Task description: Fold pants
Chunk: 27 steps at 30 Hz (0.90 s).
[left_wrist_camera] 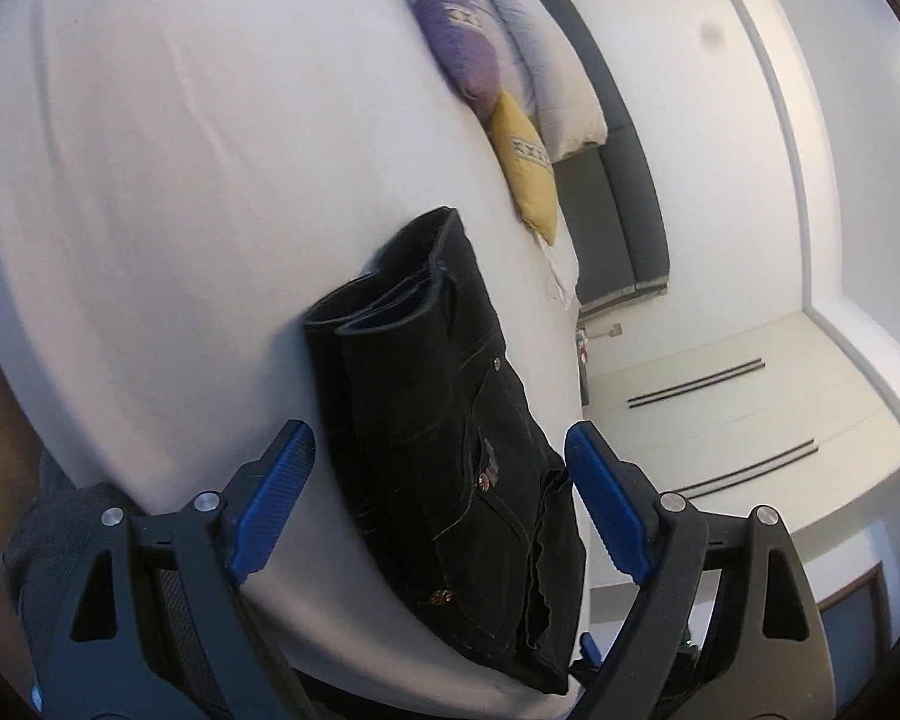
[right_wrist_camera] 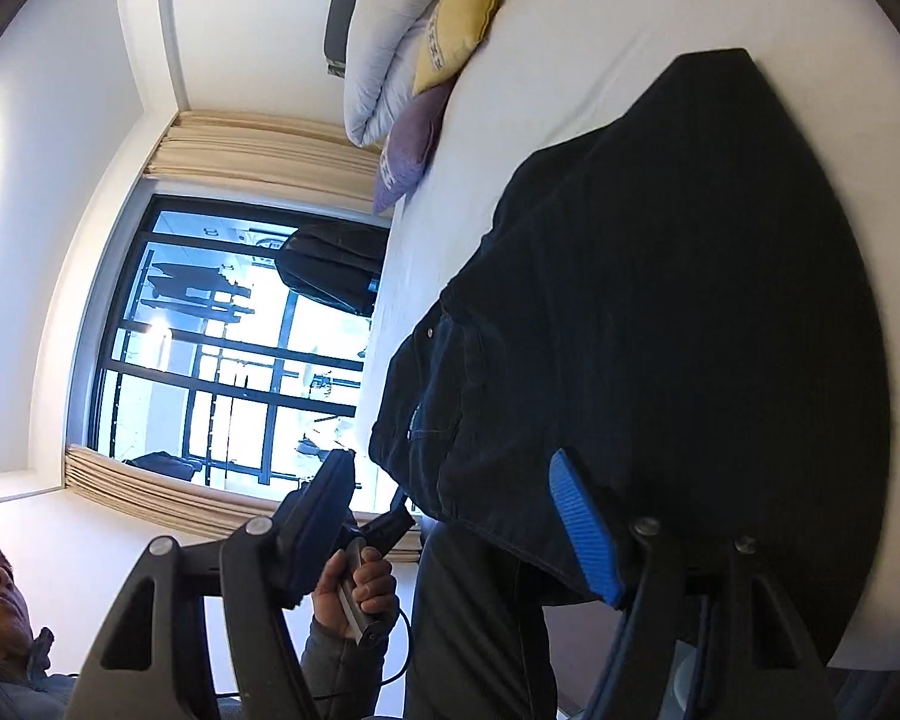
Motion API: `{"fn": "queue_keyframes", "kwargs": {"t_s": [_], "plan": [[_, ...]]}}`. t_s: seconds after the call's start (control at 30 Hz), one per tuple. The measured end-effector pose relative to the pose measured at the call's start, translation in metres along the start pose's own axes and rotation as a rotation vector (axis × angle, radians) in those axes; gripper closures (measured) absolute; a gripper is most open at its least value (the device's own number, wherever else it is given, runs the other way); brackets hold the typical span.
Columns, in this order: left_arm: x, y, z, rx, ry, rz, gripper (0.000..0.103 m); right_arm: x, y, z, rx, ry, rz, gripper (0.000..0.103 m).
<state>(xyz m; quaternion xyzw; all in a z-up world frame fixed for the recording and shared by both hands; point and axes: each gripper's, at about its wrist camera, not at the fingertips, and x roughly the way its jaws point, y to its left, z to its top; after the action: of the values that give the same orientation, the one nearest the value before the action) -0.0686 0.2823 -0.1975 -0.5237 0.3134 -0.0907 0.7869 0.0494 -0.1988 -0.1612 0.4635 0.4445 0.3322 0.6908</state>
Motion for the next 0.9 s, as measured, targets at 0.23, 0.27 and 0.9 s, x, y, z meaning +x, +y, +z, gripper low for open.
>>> {"fn": "queue_keyframes", "kwargs": {"t_s": [0.23, 0.27, 0.9], "plan": [[0.020, 0.019, 0.004, -0.088, -0.019, -0.070, 0.030, -0.003, 0.005, -0.002, -0.006, -0.003, 0.013, 0.032], [0.022, 0.019, 0.005, -0.086, -0.014, -0.070, 0.043, -0.002, 0.005, -0.002, -0.008, -0.001, 0.016, 0.032], [0.010, 0.010, 0.009, -0.058, -0.017, -0.026, 0.093, 0.075, 0.007, 0.021, -0.089, 0.111, -0.206, 0.043]]}}
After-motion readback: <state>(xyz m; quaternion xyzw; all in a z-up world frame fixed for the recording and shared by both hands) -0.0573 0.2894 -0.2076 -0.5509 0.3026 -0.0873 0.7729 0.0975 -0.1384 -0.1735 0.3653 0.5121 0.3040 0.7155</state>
